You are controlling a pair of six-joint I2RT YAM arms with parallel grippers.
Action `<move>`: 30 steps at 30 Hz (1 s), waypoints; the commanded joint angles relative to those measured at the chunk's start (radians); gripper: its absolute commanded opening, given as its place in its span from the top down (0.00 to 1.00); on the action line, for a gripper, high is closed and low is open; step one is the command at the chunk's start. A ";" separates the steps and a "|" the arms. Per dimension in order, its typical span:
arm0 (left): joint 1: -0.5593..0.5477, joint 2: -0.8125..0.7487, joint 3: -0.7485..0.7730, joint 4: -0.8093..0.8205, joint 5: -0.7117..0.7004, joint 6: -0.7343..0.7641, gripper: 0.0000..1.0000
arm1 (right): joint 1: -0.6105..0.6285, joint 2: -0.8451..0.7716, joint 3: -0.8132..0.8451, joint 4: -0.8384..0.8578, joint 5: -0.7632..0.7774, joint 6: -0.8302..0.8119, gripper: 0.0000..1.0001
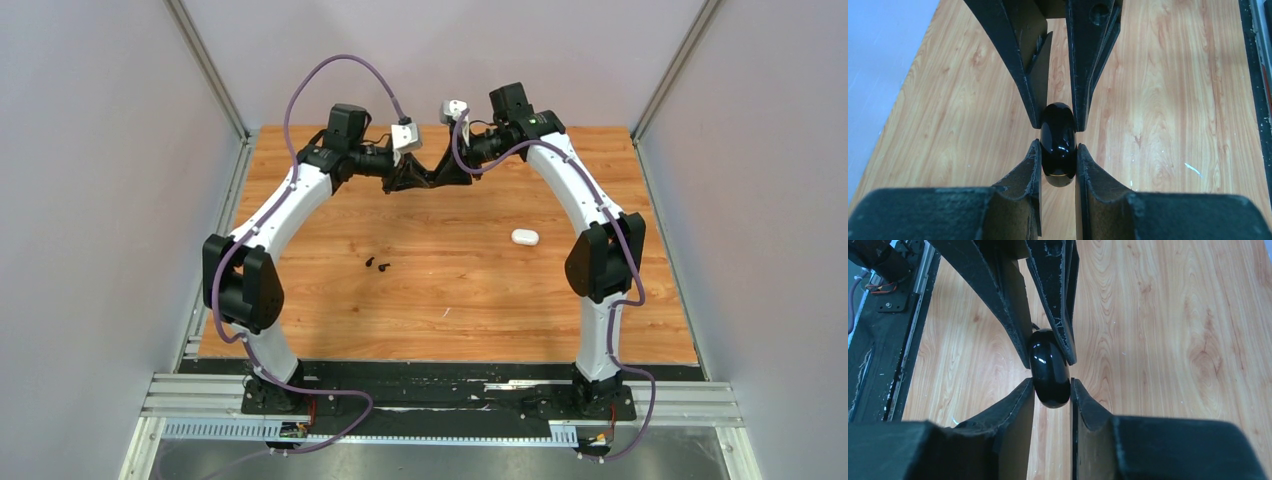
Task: Insert the wireless bluetooth earbuds into the charging case
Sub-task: Pass from the left arm to the right, then pass from the right arm to the left
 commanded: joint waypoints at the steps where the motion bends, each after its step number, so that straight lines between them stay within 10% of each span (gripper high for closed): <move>1: -0.014 0.016 0.054 -0.009 0.034 0.014 1.00 | 0.013 -0.008 0.035 0.022 -0.030 0.025 0.76; 4: -0.014 0.023 0.061 0.012 0.026 -0.050 0.95 | 0.011 -0.019 0.021 0.028 -0.027 0.028 0.99; 7: -0.003 0.032 0.070 0.035 0.008 -0.153 0.58 | -0.007 -0.030 0.001 0.039 -0.037 0.055 1.00; 11: 0.062 0.033 0.035 0.126 0.124 -0.367 0.40 | -0.041 -0.055 -0.036 0.069 -0.075 0.102 1.00; 19: 0.099 0.062 -0.099 0.515 0.296 -0.717 0.42 | -0.052 -0.081 -0.113 0.204 -0.127 0.268 1.00; 30: 0.096 0.122 -0.082 0.585 0.330 -0.820 0.43 | -0.053 -0.074 -0.121 0.285 -0.154 0.379 1.00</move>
